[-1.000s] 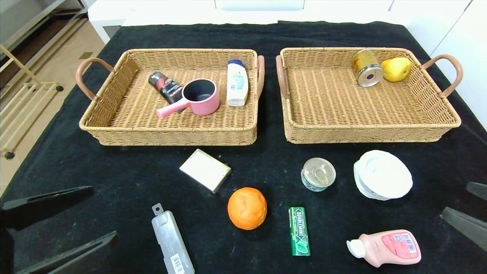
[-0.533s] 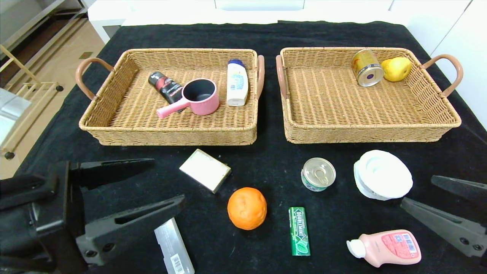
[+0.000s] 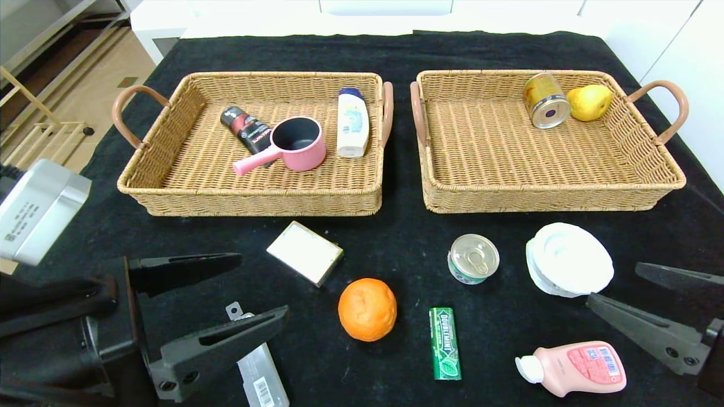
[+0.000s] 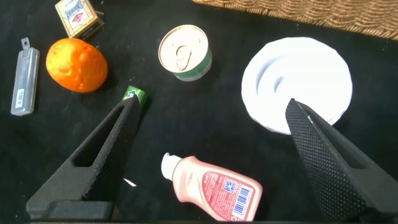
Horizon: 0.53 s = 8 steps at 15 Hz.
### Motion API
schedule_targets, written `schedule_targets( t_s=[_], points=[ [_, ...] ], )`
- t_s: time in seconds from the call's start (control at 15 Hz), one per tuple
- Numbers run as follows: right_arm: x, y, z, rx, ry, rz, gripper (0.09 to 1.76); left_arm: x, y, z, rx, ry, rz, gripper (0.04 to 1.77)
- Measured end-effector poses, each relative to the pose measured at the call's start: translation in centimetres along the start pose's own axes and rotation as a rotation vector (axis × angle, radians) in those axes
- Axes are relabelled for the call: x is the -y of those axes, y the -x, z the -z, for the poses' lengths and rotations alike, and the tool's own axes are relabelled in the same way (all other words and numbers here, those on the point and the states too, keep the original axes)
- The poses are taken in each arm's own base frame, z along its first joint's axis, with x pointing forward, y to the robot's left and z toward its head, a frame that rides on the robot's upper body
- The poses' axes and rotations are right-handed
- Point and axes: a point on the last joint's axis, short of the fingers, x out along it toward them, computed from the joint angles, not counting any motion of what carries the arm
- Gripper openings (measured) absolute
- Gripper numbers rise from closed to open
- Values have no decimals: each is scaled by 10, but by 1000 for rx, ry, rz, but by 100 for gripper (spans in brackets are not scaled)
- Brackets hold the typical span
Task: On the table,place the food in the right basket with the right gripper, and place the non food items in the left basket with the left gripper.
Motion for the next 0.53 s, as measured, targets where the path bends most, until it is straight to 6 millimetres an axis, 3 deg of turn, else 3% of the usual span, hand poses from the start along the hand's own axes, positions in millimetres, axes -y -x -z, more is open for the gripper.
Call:
schedule_targets(
  t_s=[0.53],
  points=[
    [7, -18, -31, -118, -105, 279, 171, -3, 4, 0, 6, 5, -27, 172]
  ],
)
